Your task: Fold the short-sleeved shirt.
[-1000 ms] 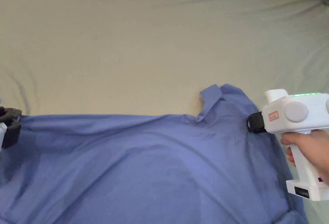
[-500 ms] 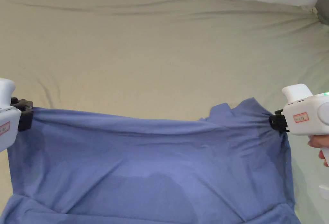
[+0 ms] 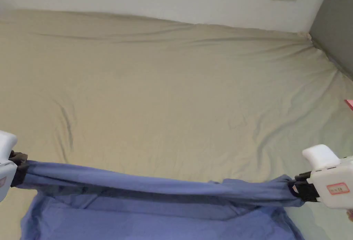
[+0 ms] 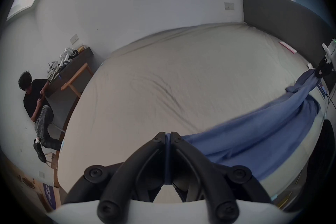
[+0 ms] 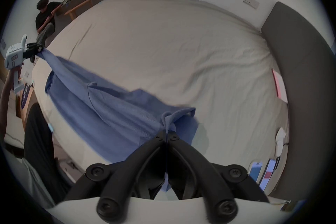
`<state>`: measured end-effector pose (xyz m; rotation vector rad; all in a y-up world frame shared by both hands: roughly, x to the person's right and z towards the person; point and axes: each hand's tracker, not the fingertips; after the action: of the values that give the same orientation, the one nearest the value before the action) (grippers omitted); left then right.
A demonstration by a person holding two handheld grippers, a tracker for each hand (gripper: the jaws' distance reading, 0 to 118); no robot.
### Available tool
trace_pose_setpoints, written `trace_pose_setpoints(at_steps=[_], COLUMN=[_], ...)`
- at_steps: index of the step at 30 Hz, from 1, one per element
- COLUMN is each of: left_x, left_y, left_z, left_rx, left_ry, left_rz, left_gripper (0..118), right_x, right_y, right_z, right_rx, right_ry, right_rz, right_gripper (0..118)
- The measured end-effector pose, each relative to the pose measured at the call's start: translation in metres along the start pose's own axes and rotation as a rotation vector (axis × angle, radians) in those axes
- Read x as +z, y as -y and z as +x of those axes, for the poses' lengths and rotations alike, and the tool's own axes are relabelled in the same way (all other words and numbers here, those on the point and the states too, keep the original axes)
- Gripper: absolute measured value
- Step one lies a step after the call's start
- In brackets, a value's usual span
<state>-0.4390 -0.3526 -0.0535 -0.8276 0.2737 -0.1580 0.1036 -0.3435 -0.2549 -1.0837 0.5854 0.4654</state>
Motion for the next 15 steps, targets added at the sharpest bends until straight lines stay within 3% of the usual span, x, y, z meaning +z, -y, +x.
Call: trace_pose_setpoints(at_steps=[7, 15], left_x=[0.01, -0.009], left_y=[0.056, 0.096], left_z=[0.023, 0.028], left_rx=[-0.077, -0.122], left_ry=[0.039, 0.057], left_rz=[-0.131, -0.238], left_gripper=[3, 3], right_x=[-0.034, -0.055], right_y=[0.067, 0.086], right_z=[-0.011, -0.013], right_rx=[0.004, 0.0], right_ry=[-0.029, -0.026], right_rz=[-0.156, -0.213], right_gripper=[3, 3])
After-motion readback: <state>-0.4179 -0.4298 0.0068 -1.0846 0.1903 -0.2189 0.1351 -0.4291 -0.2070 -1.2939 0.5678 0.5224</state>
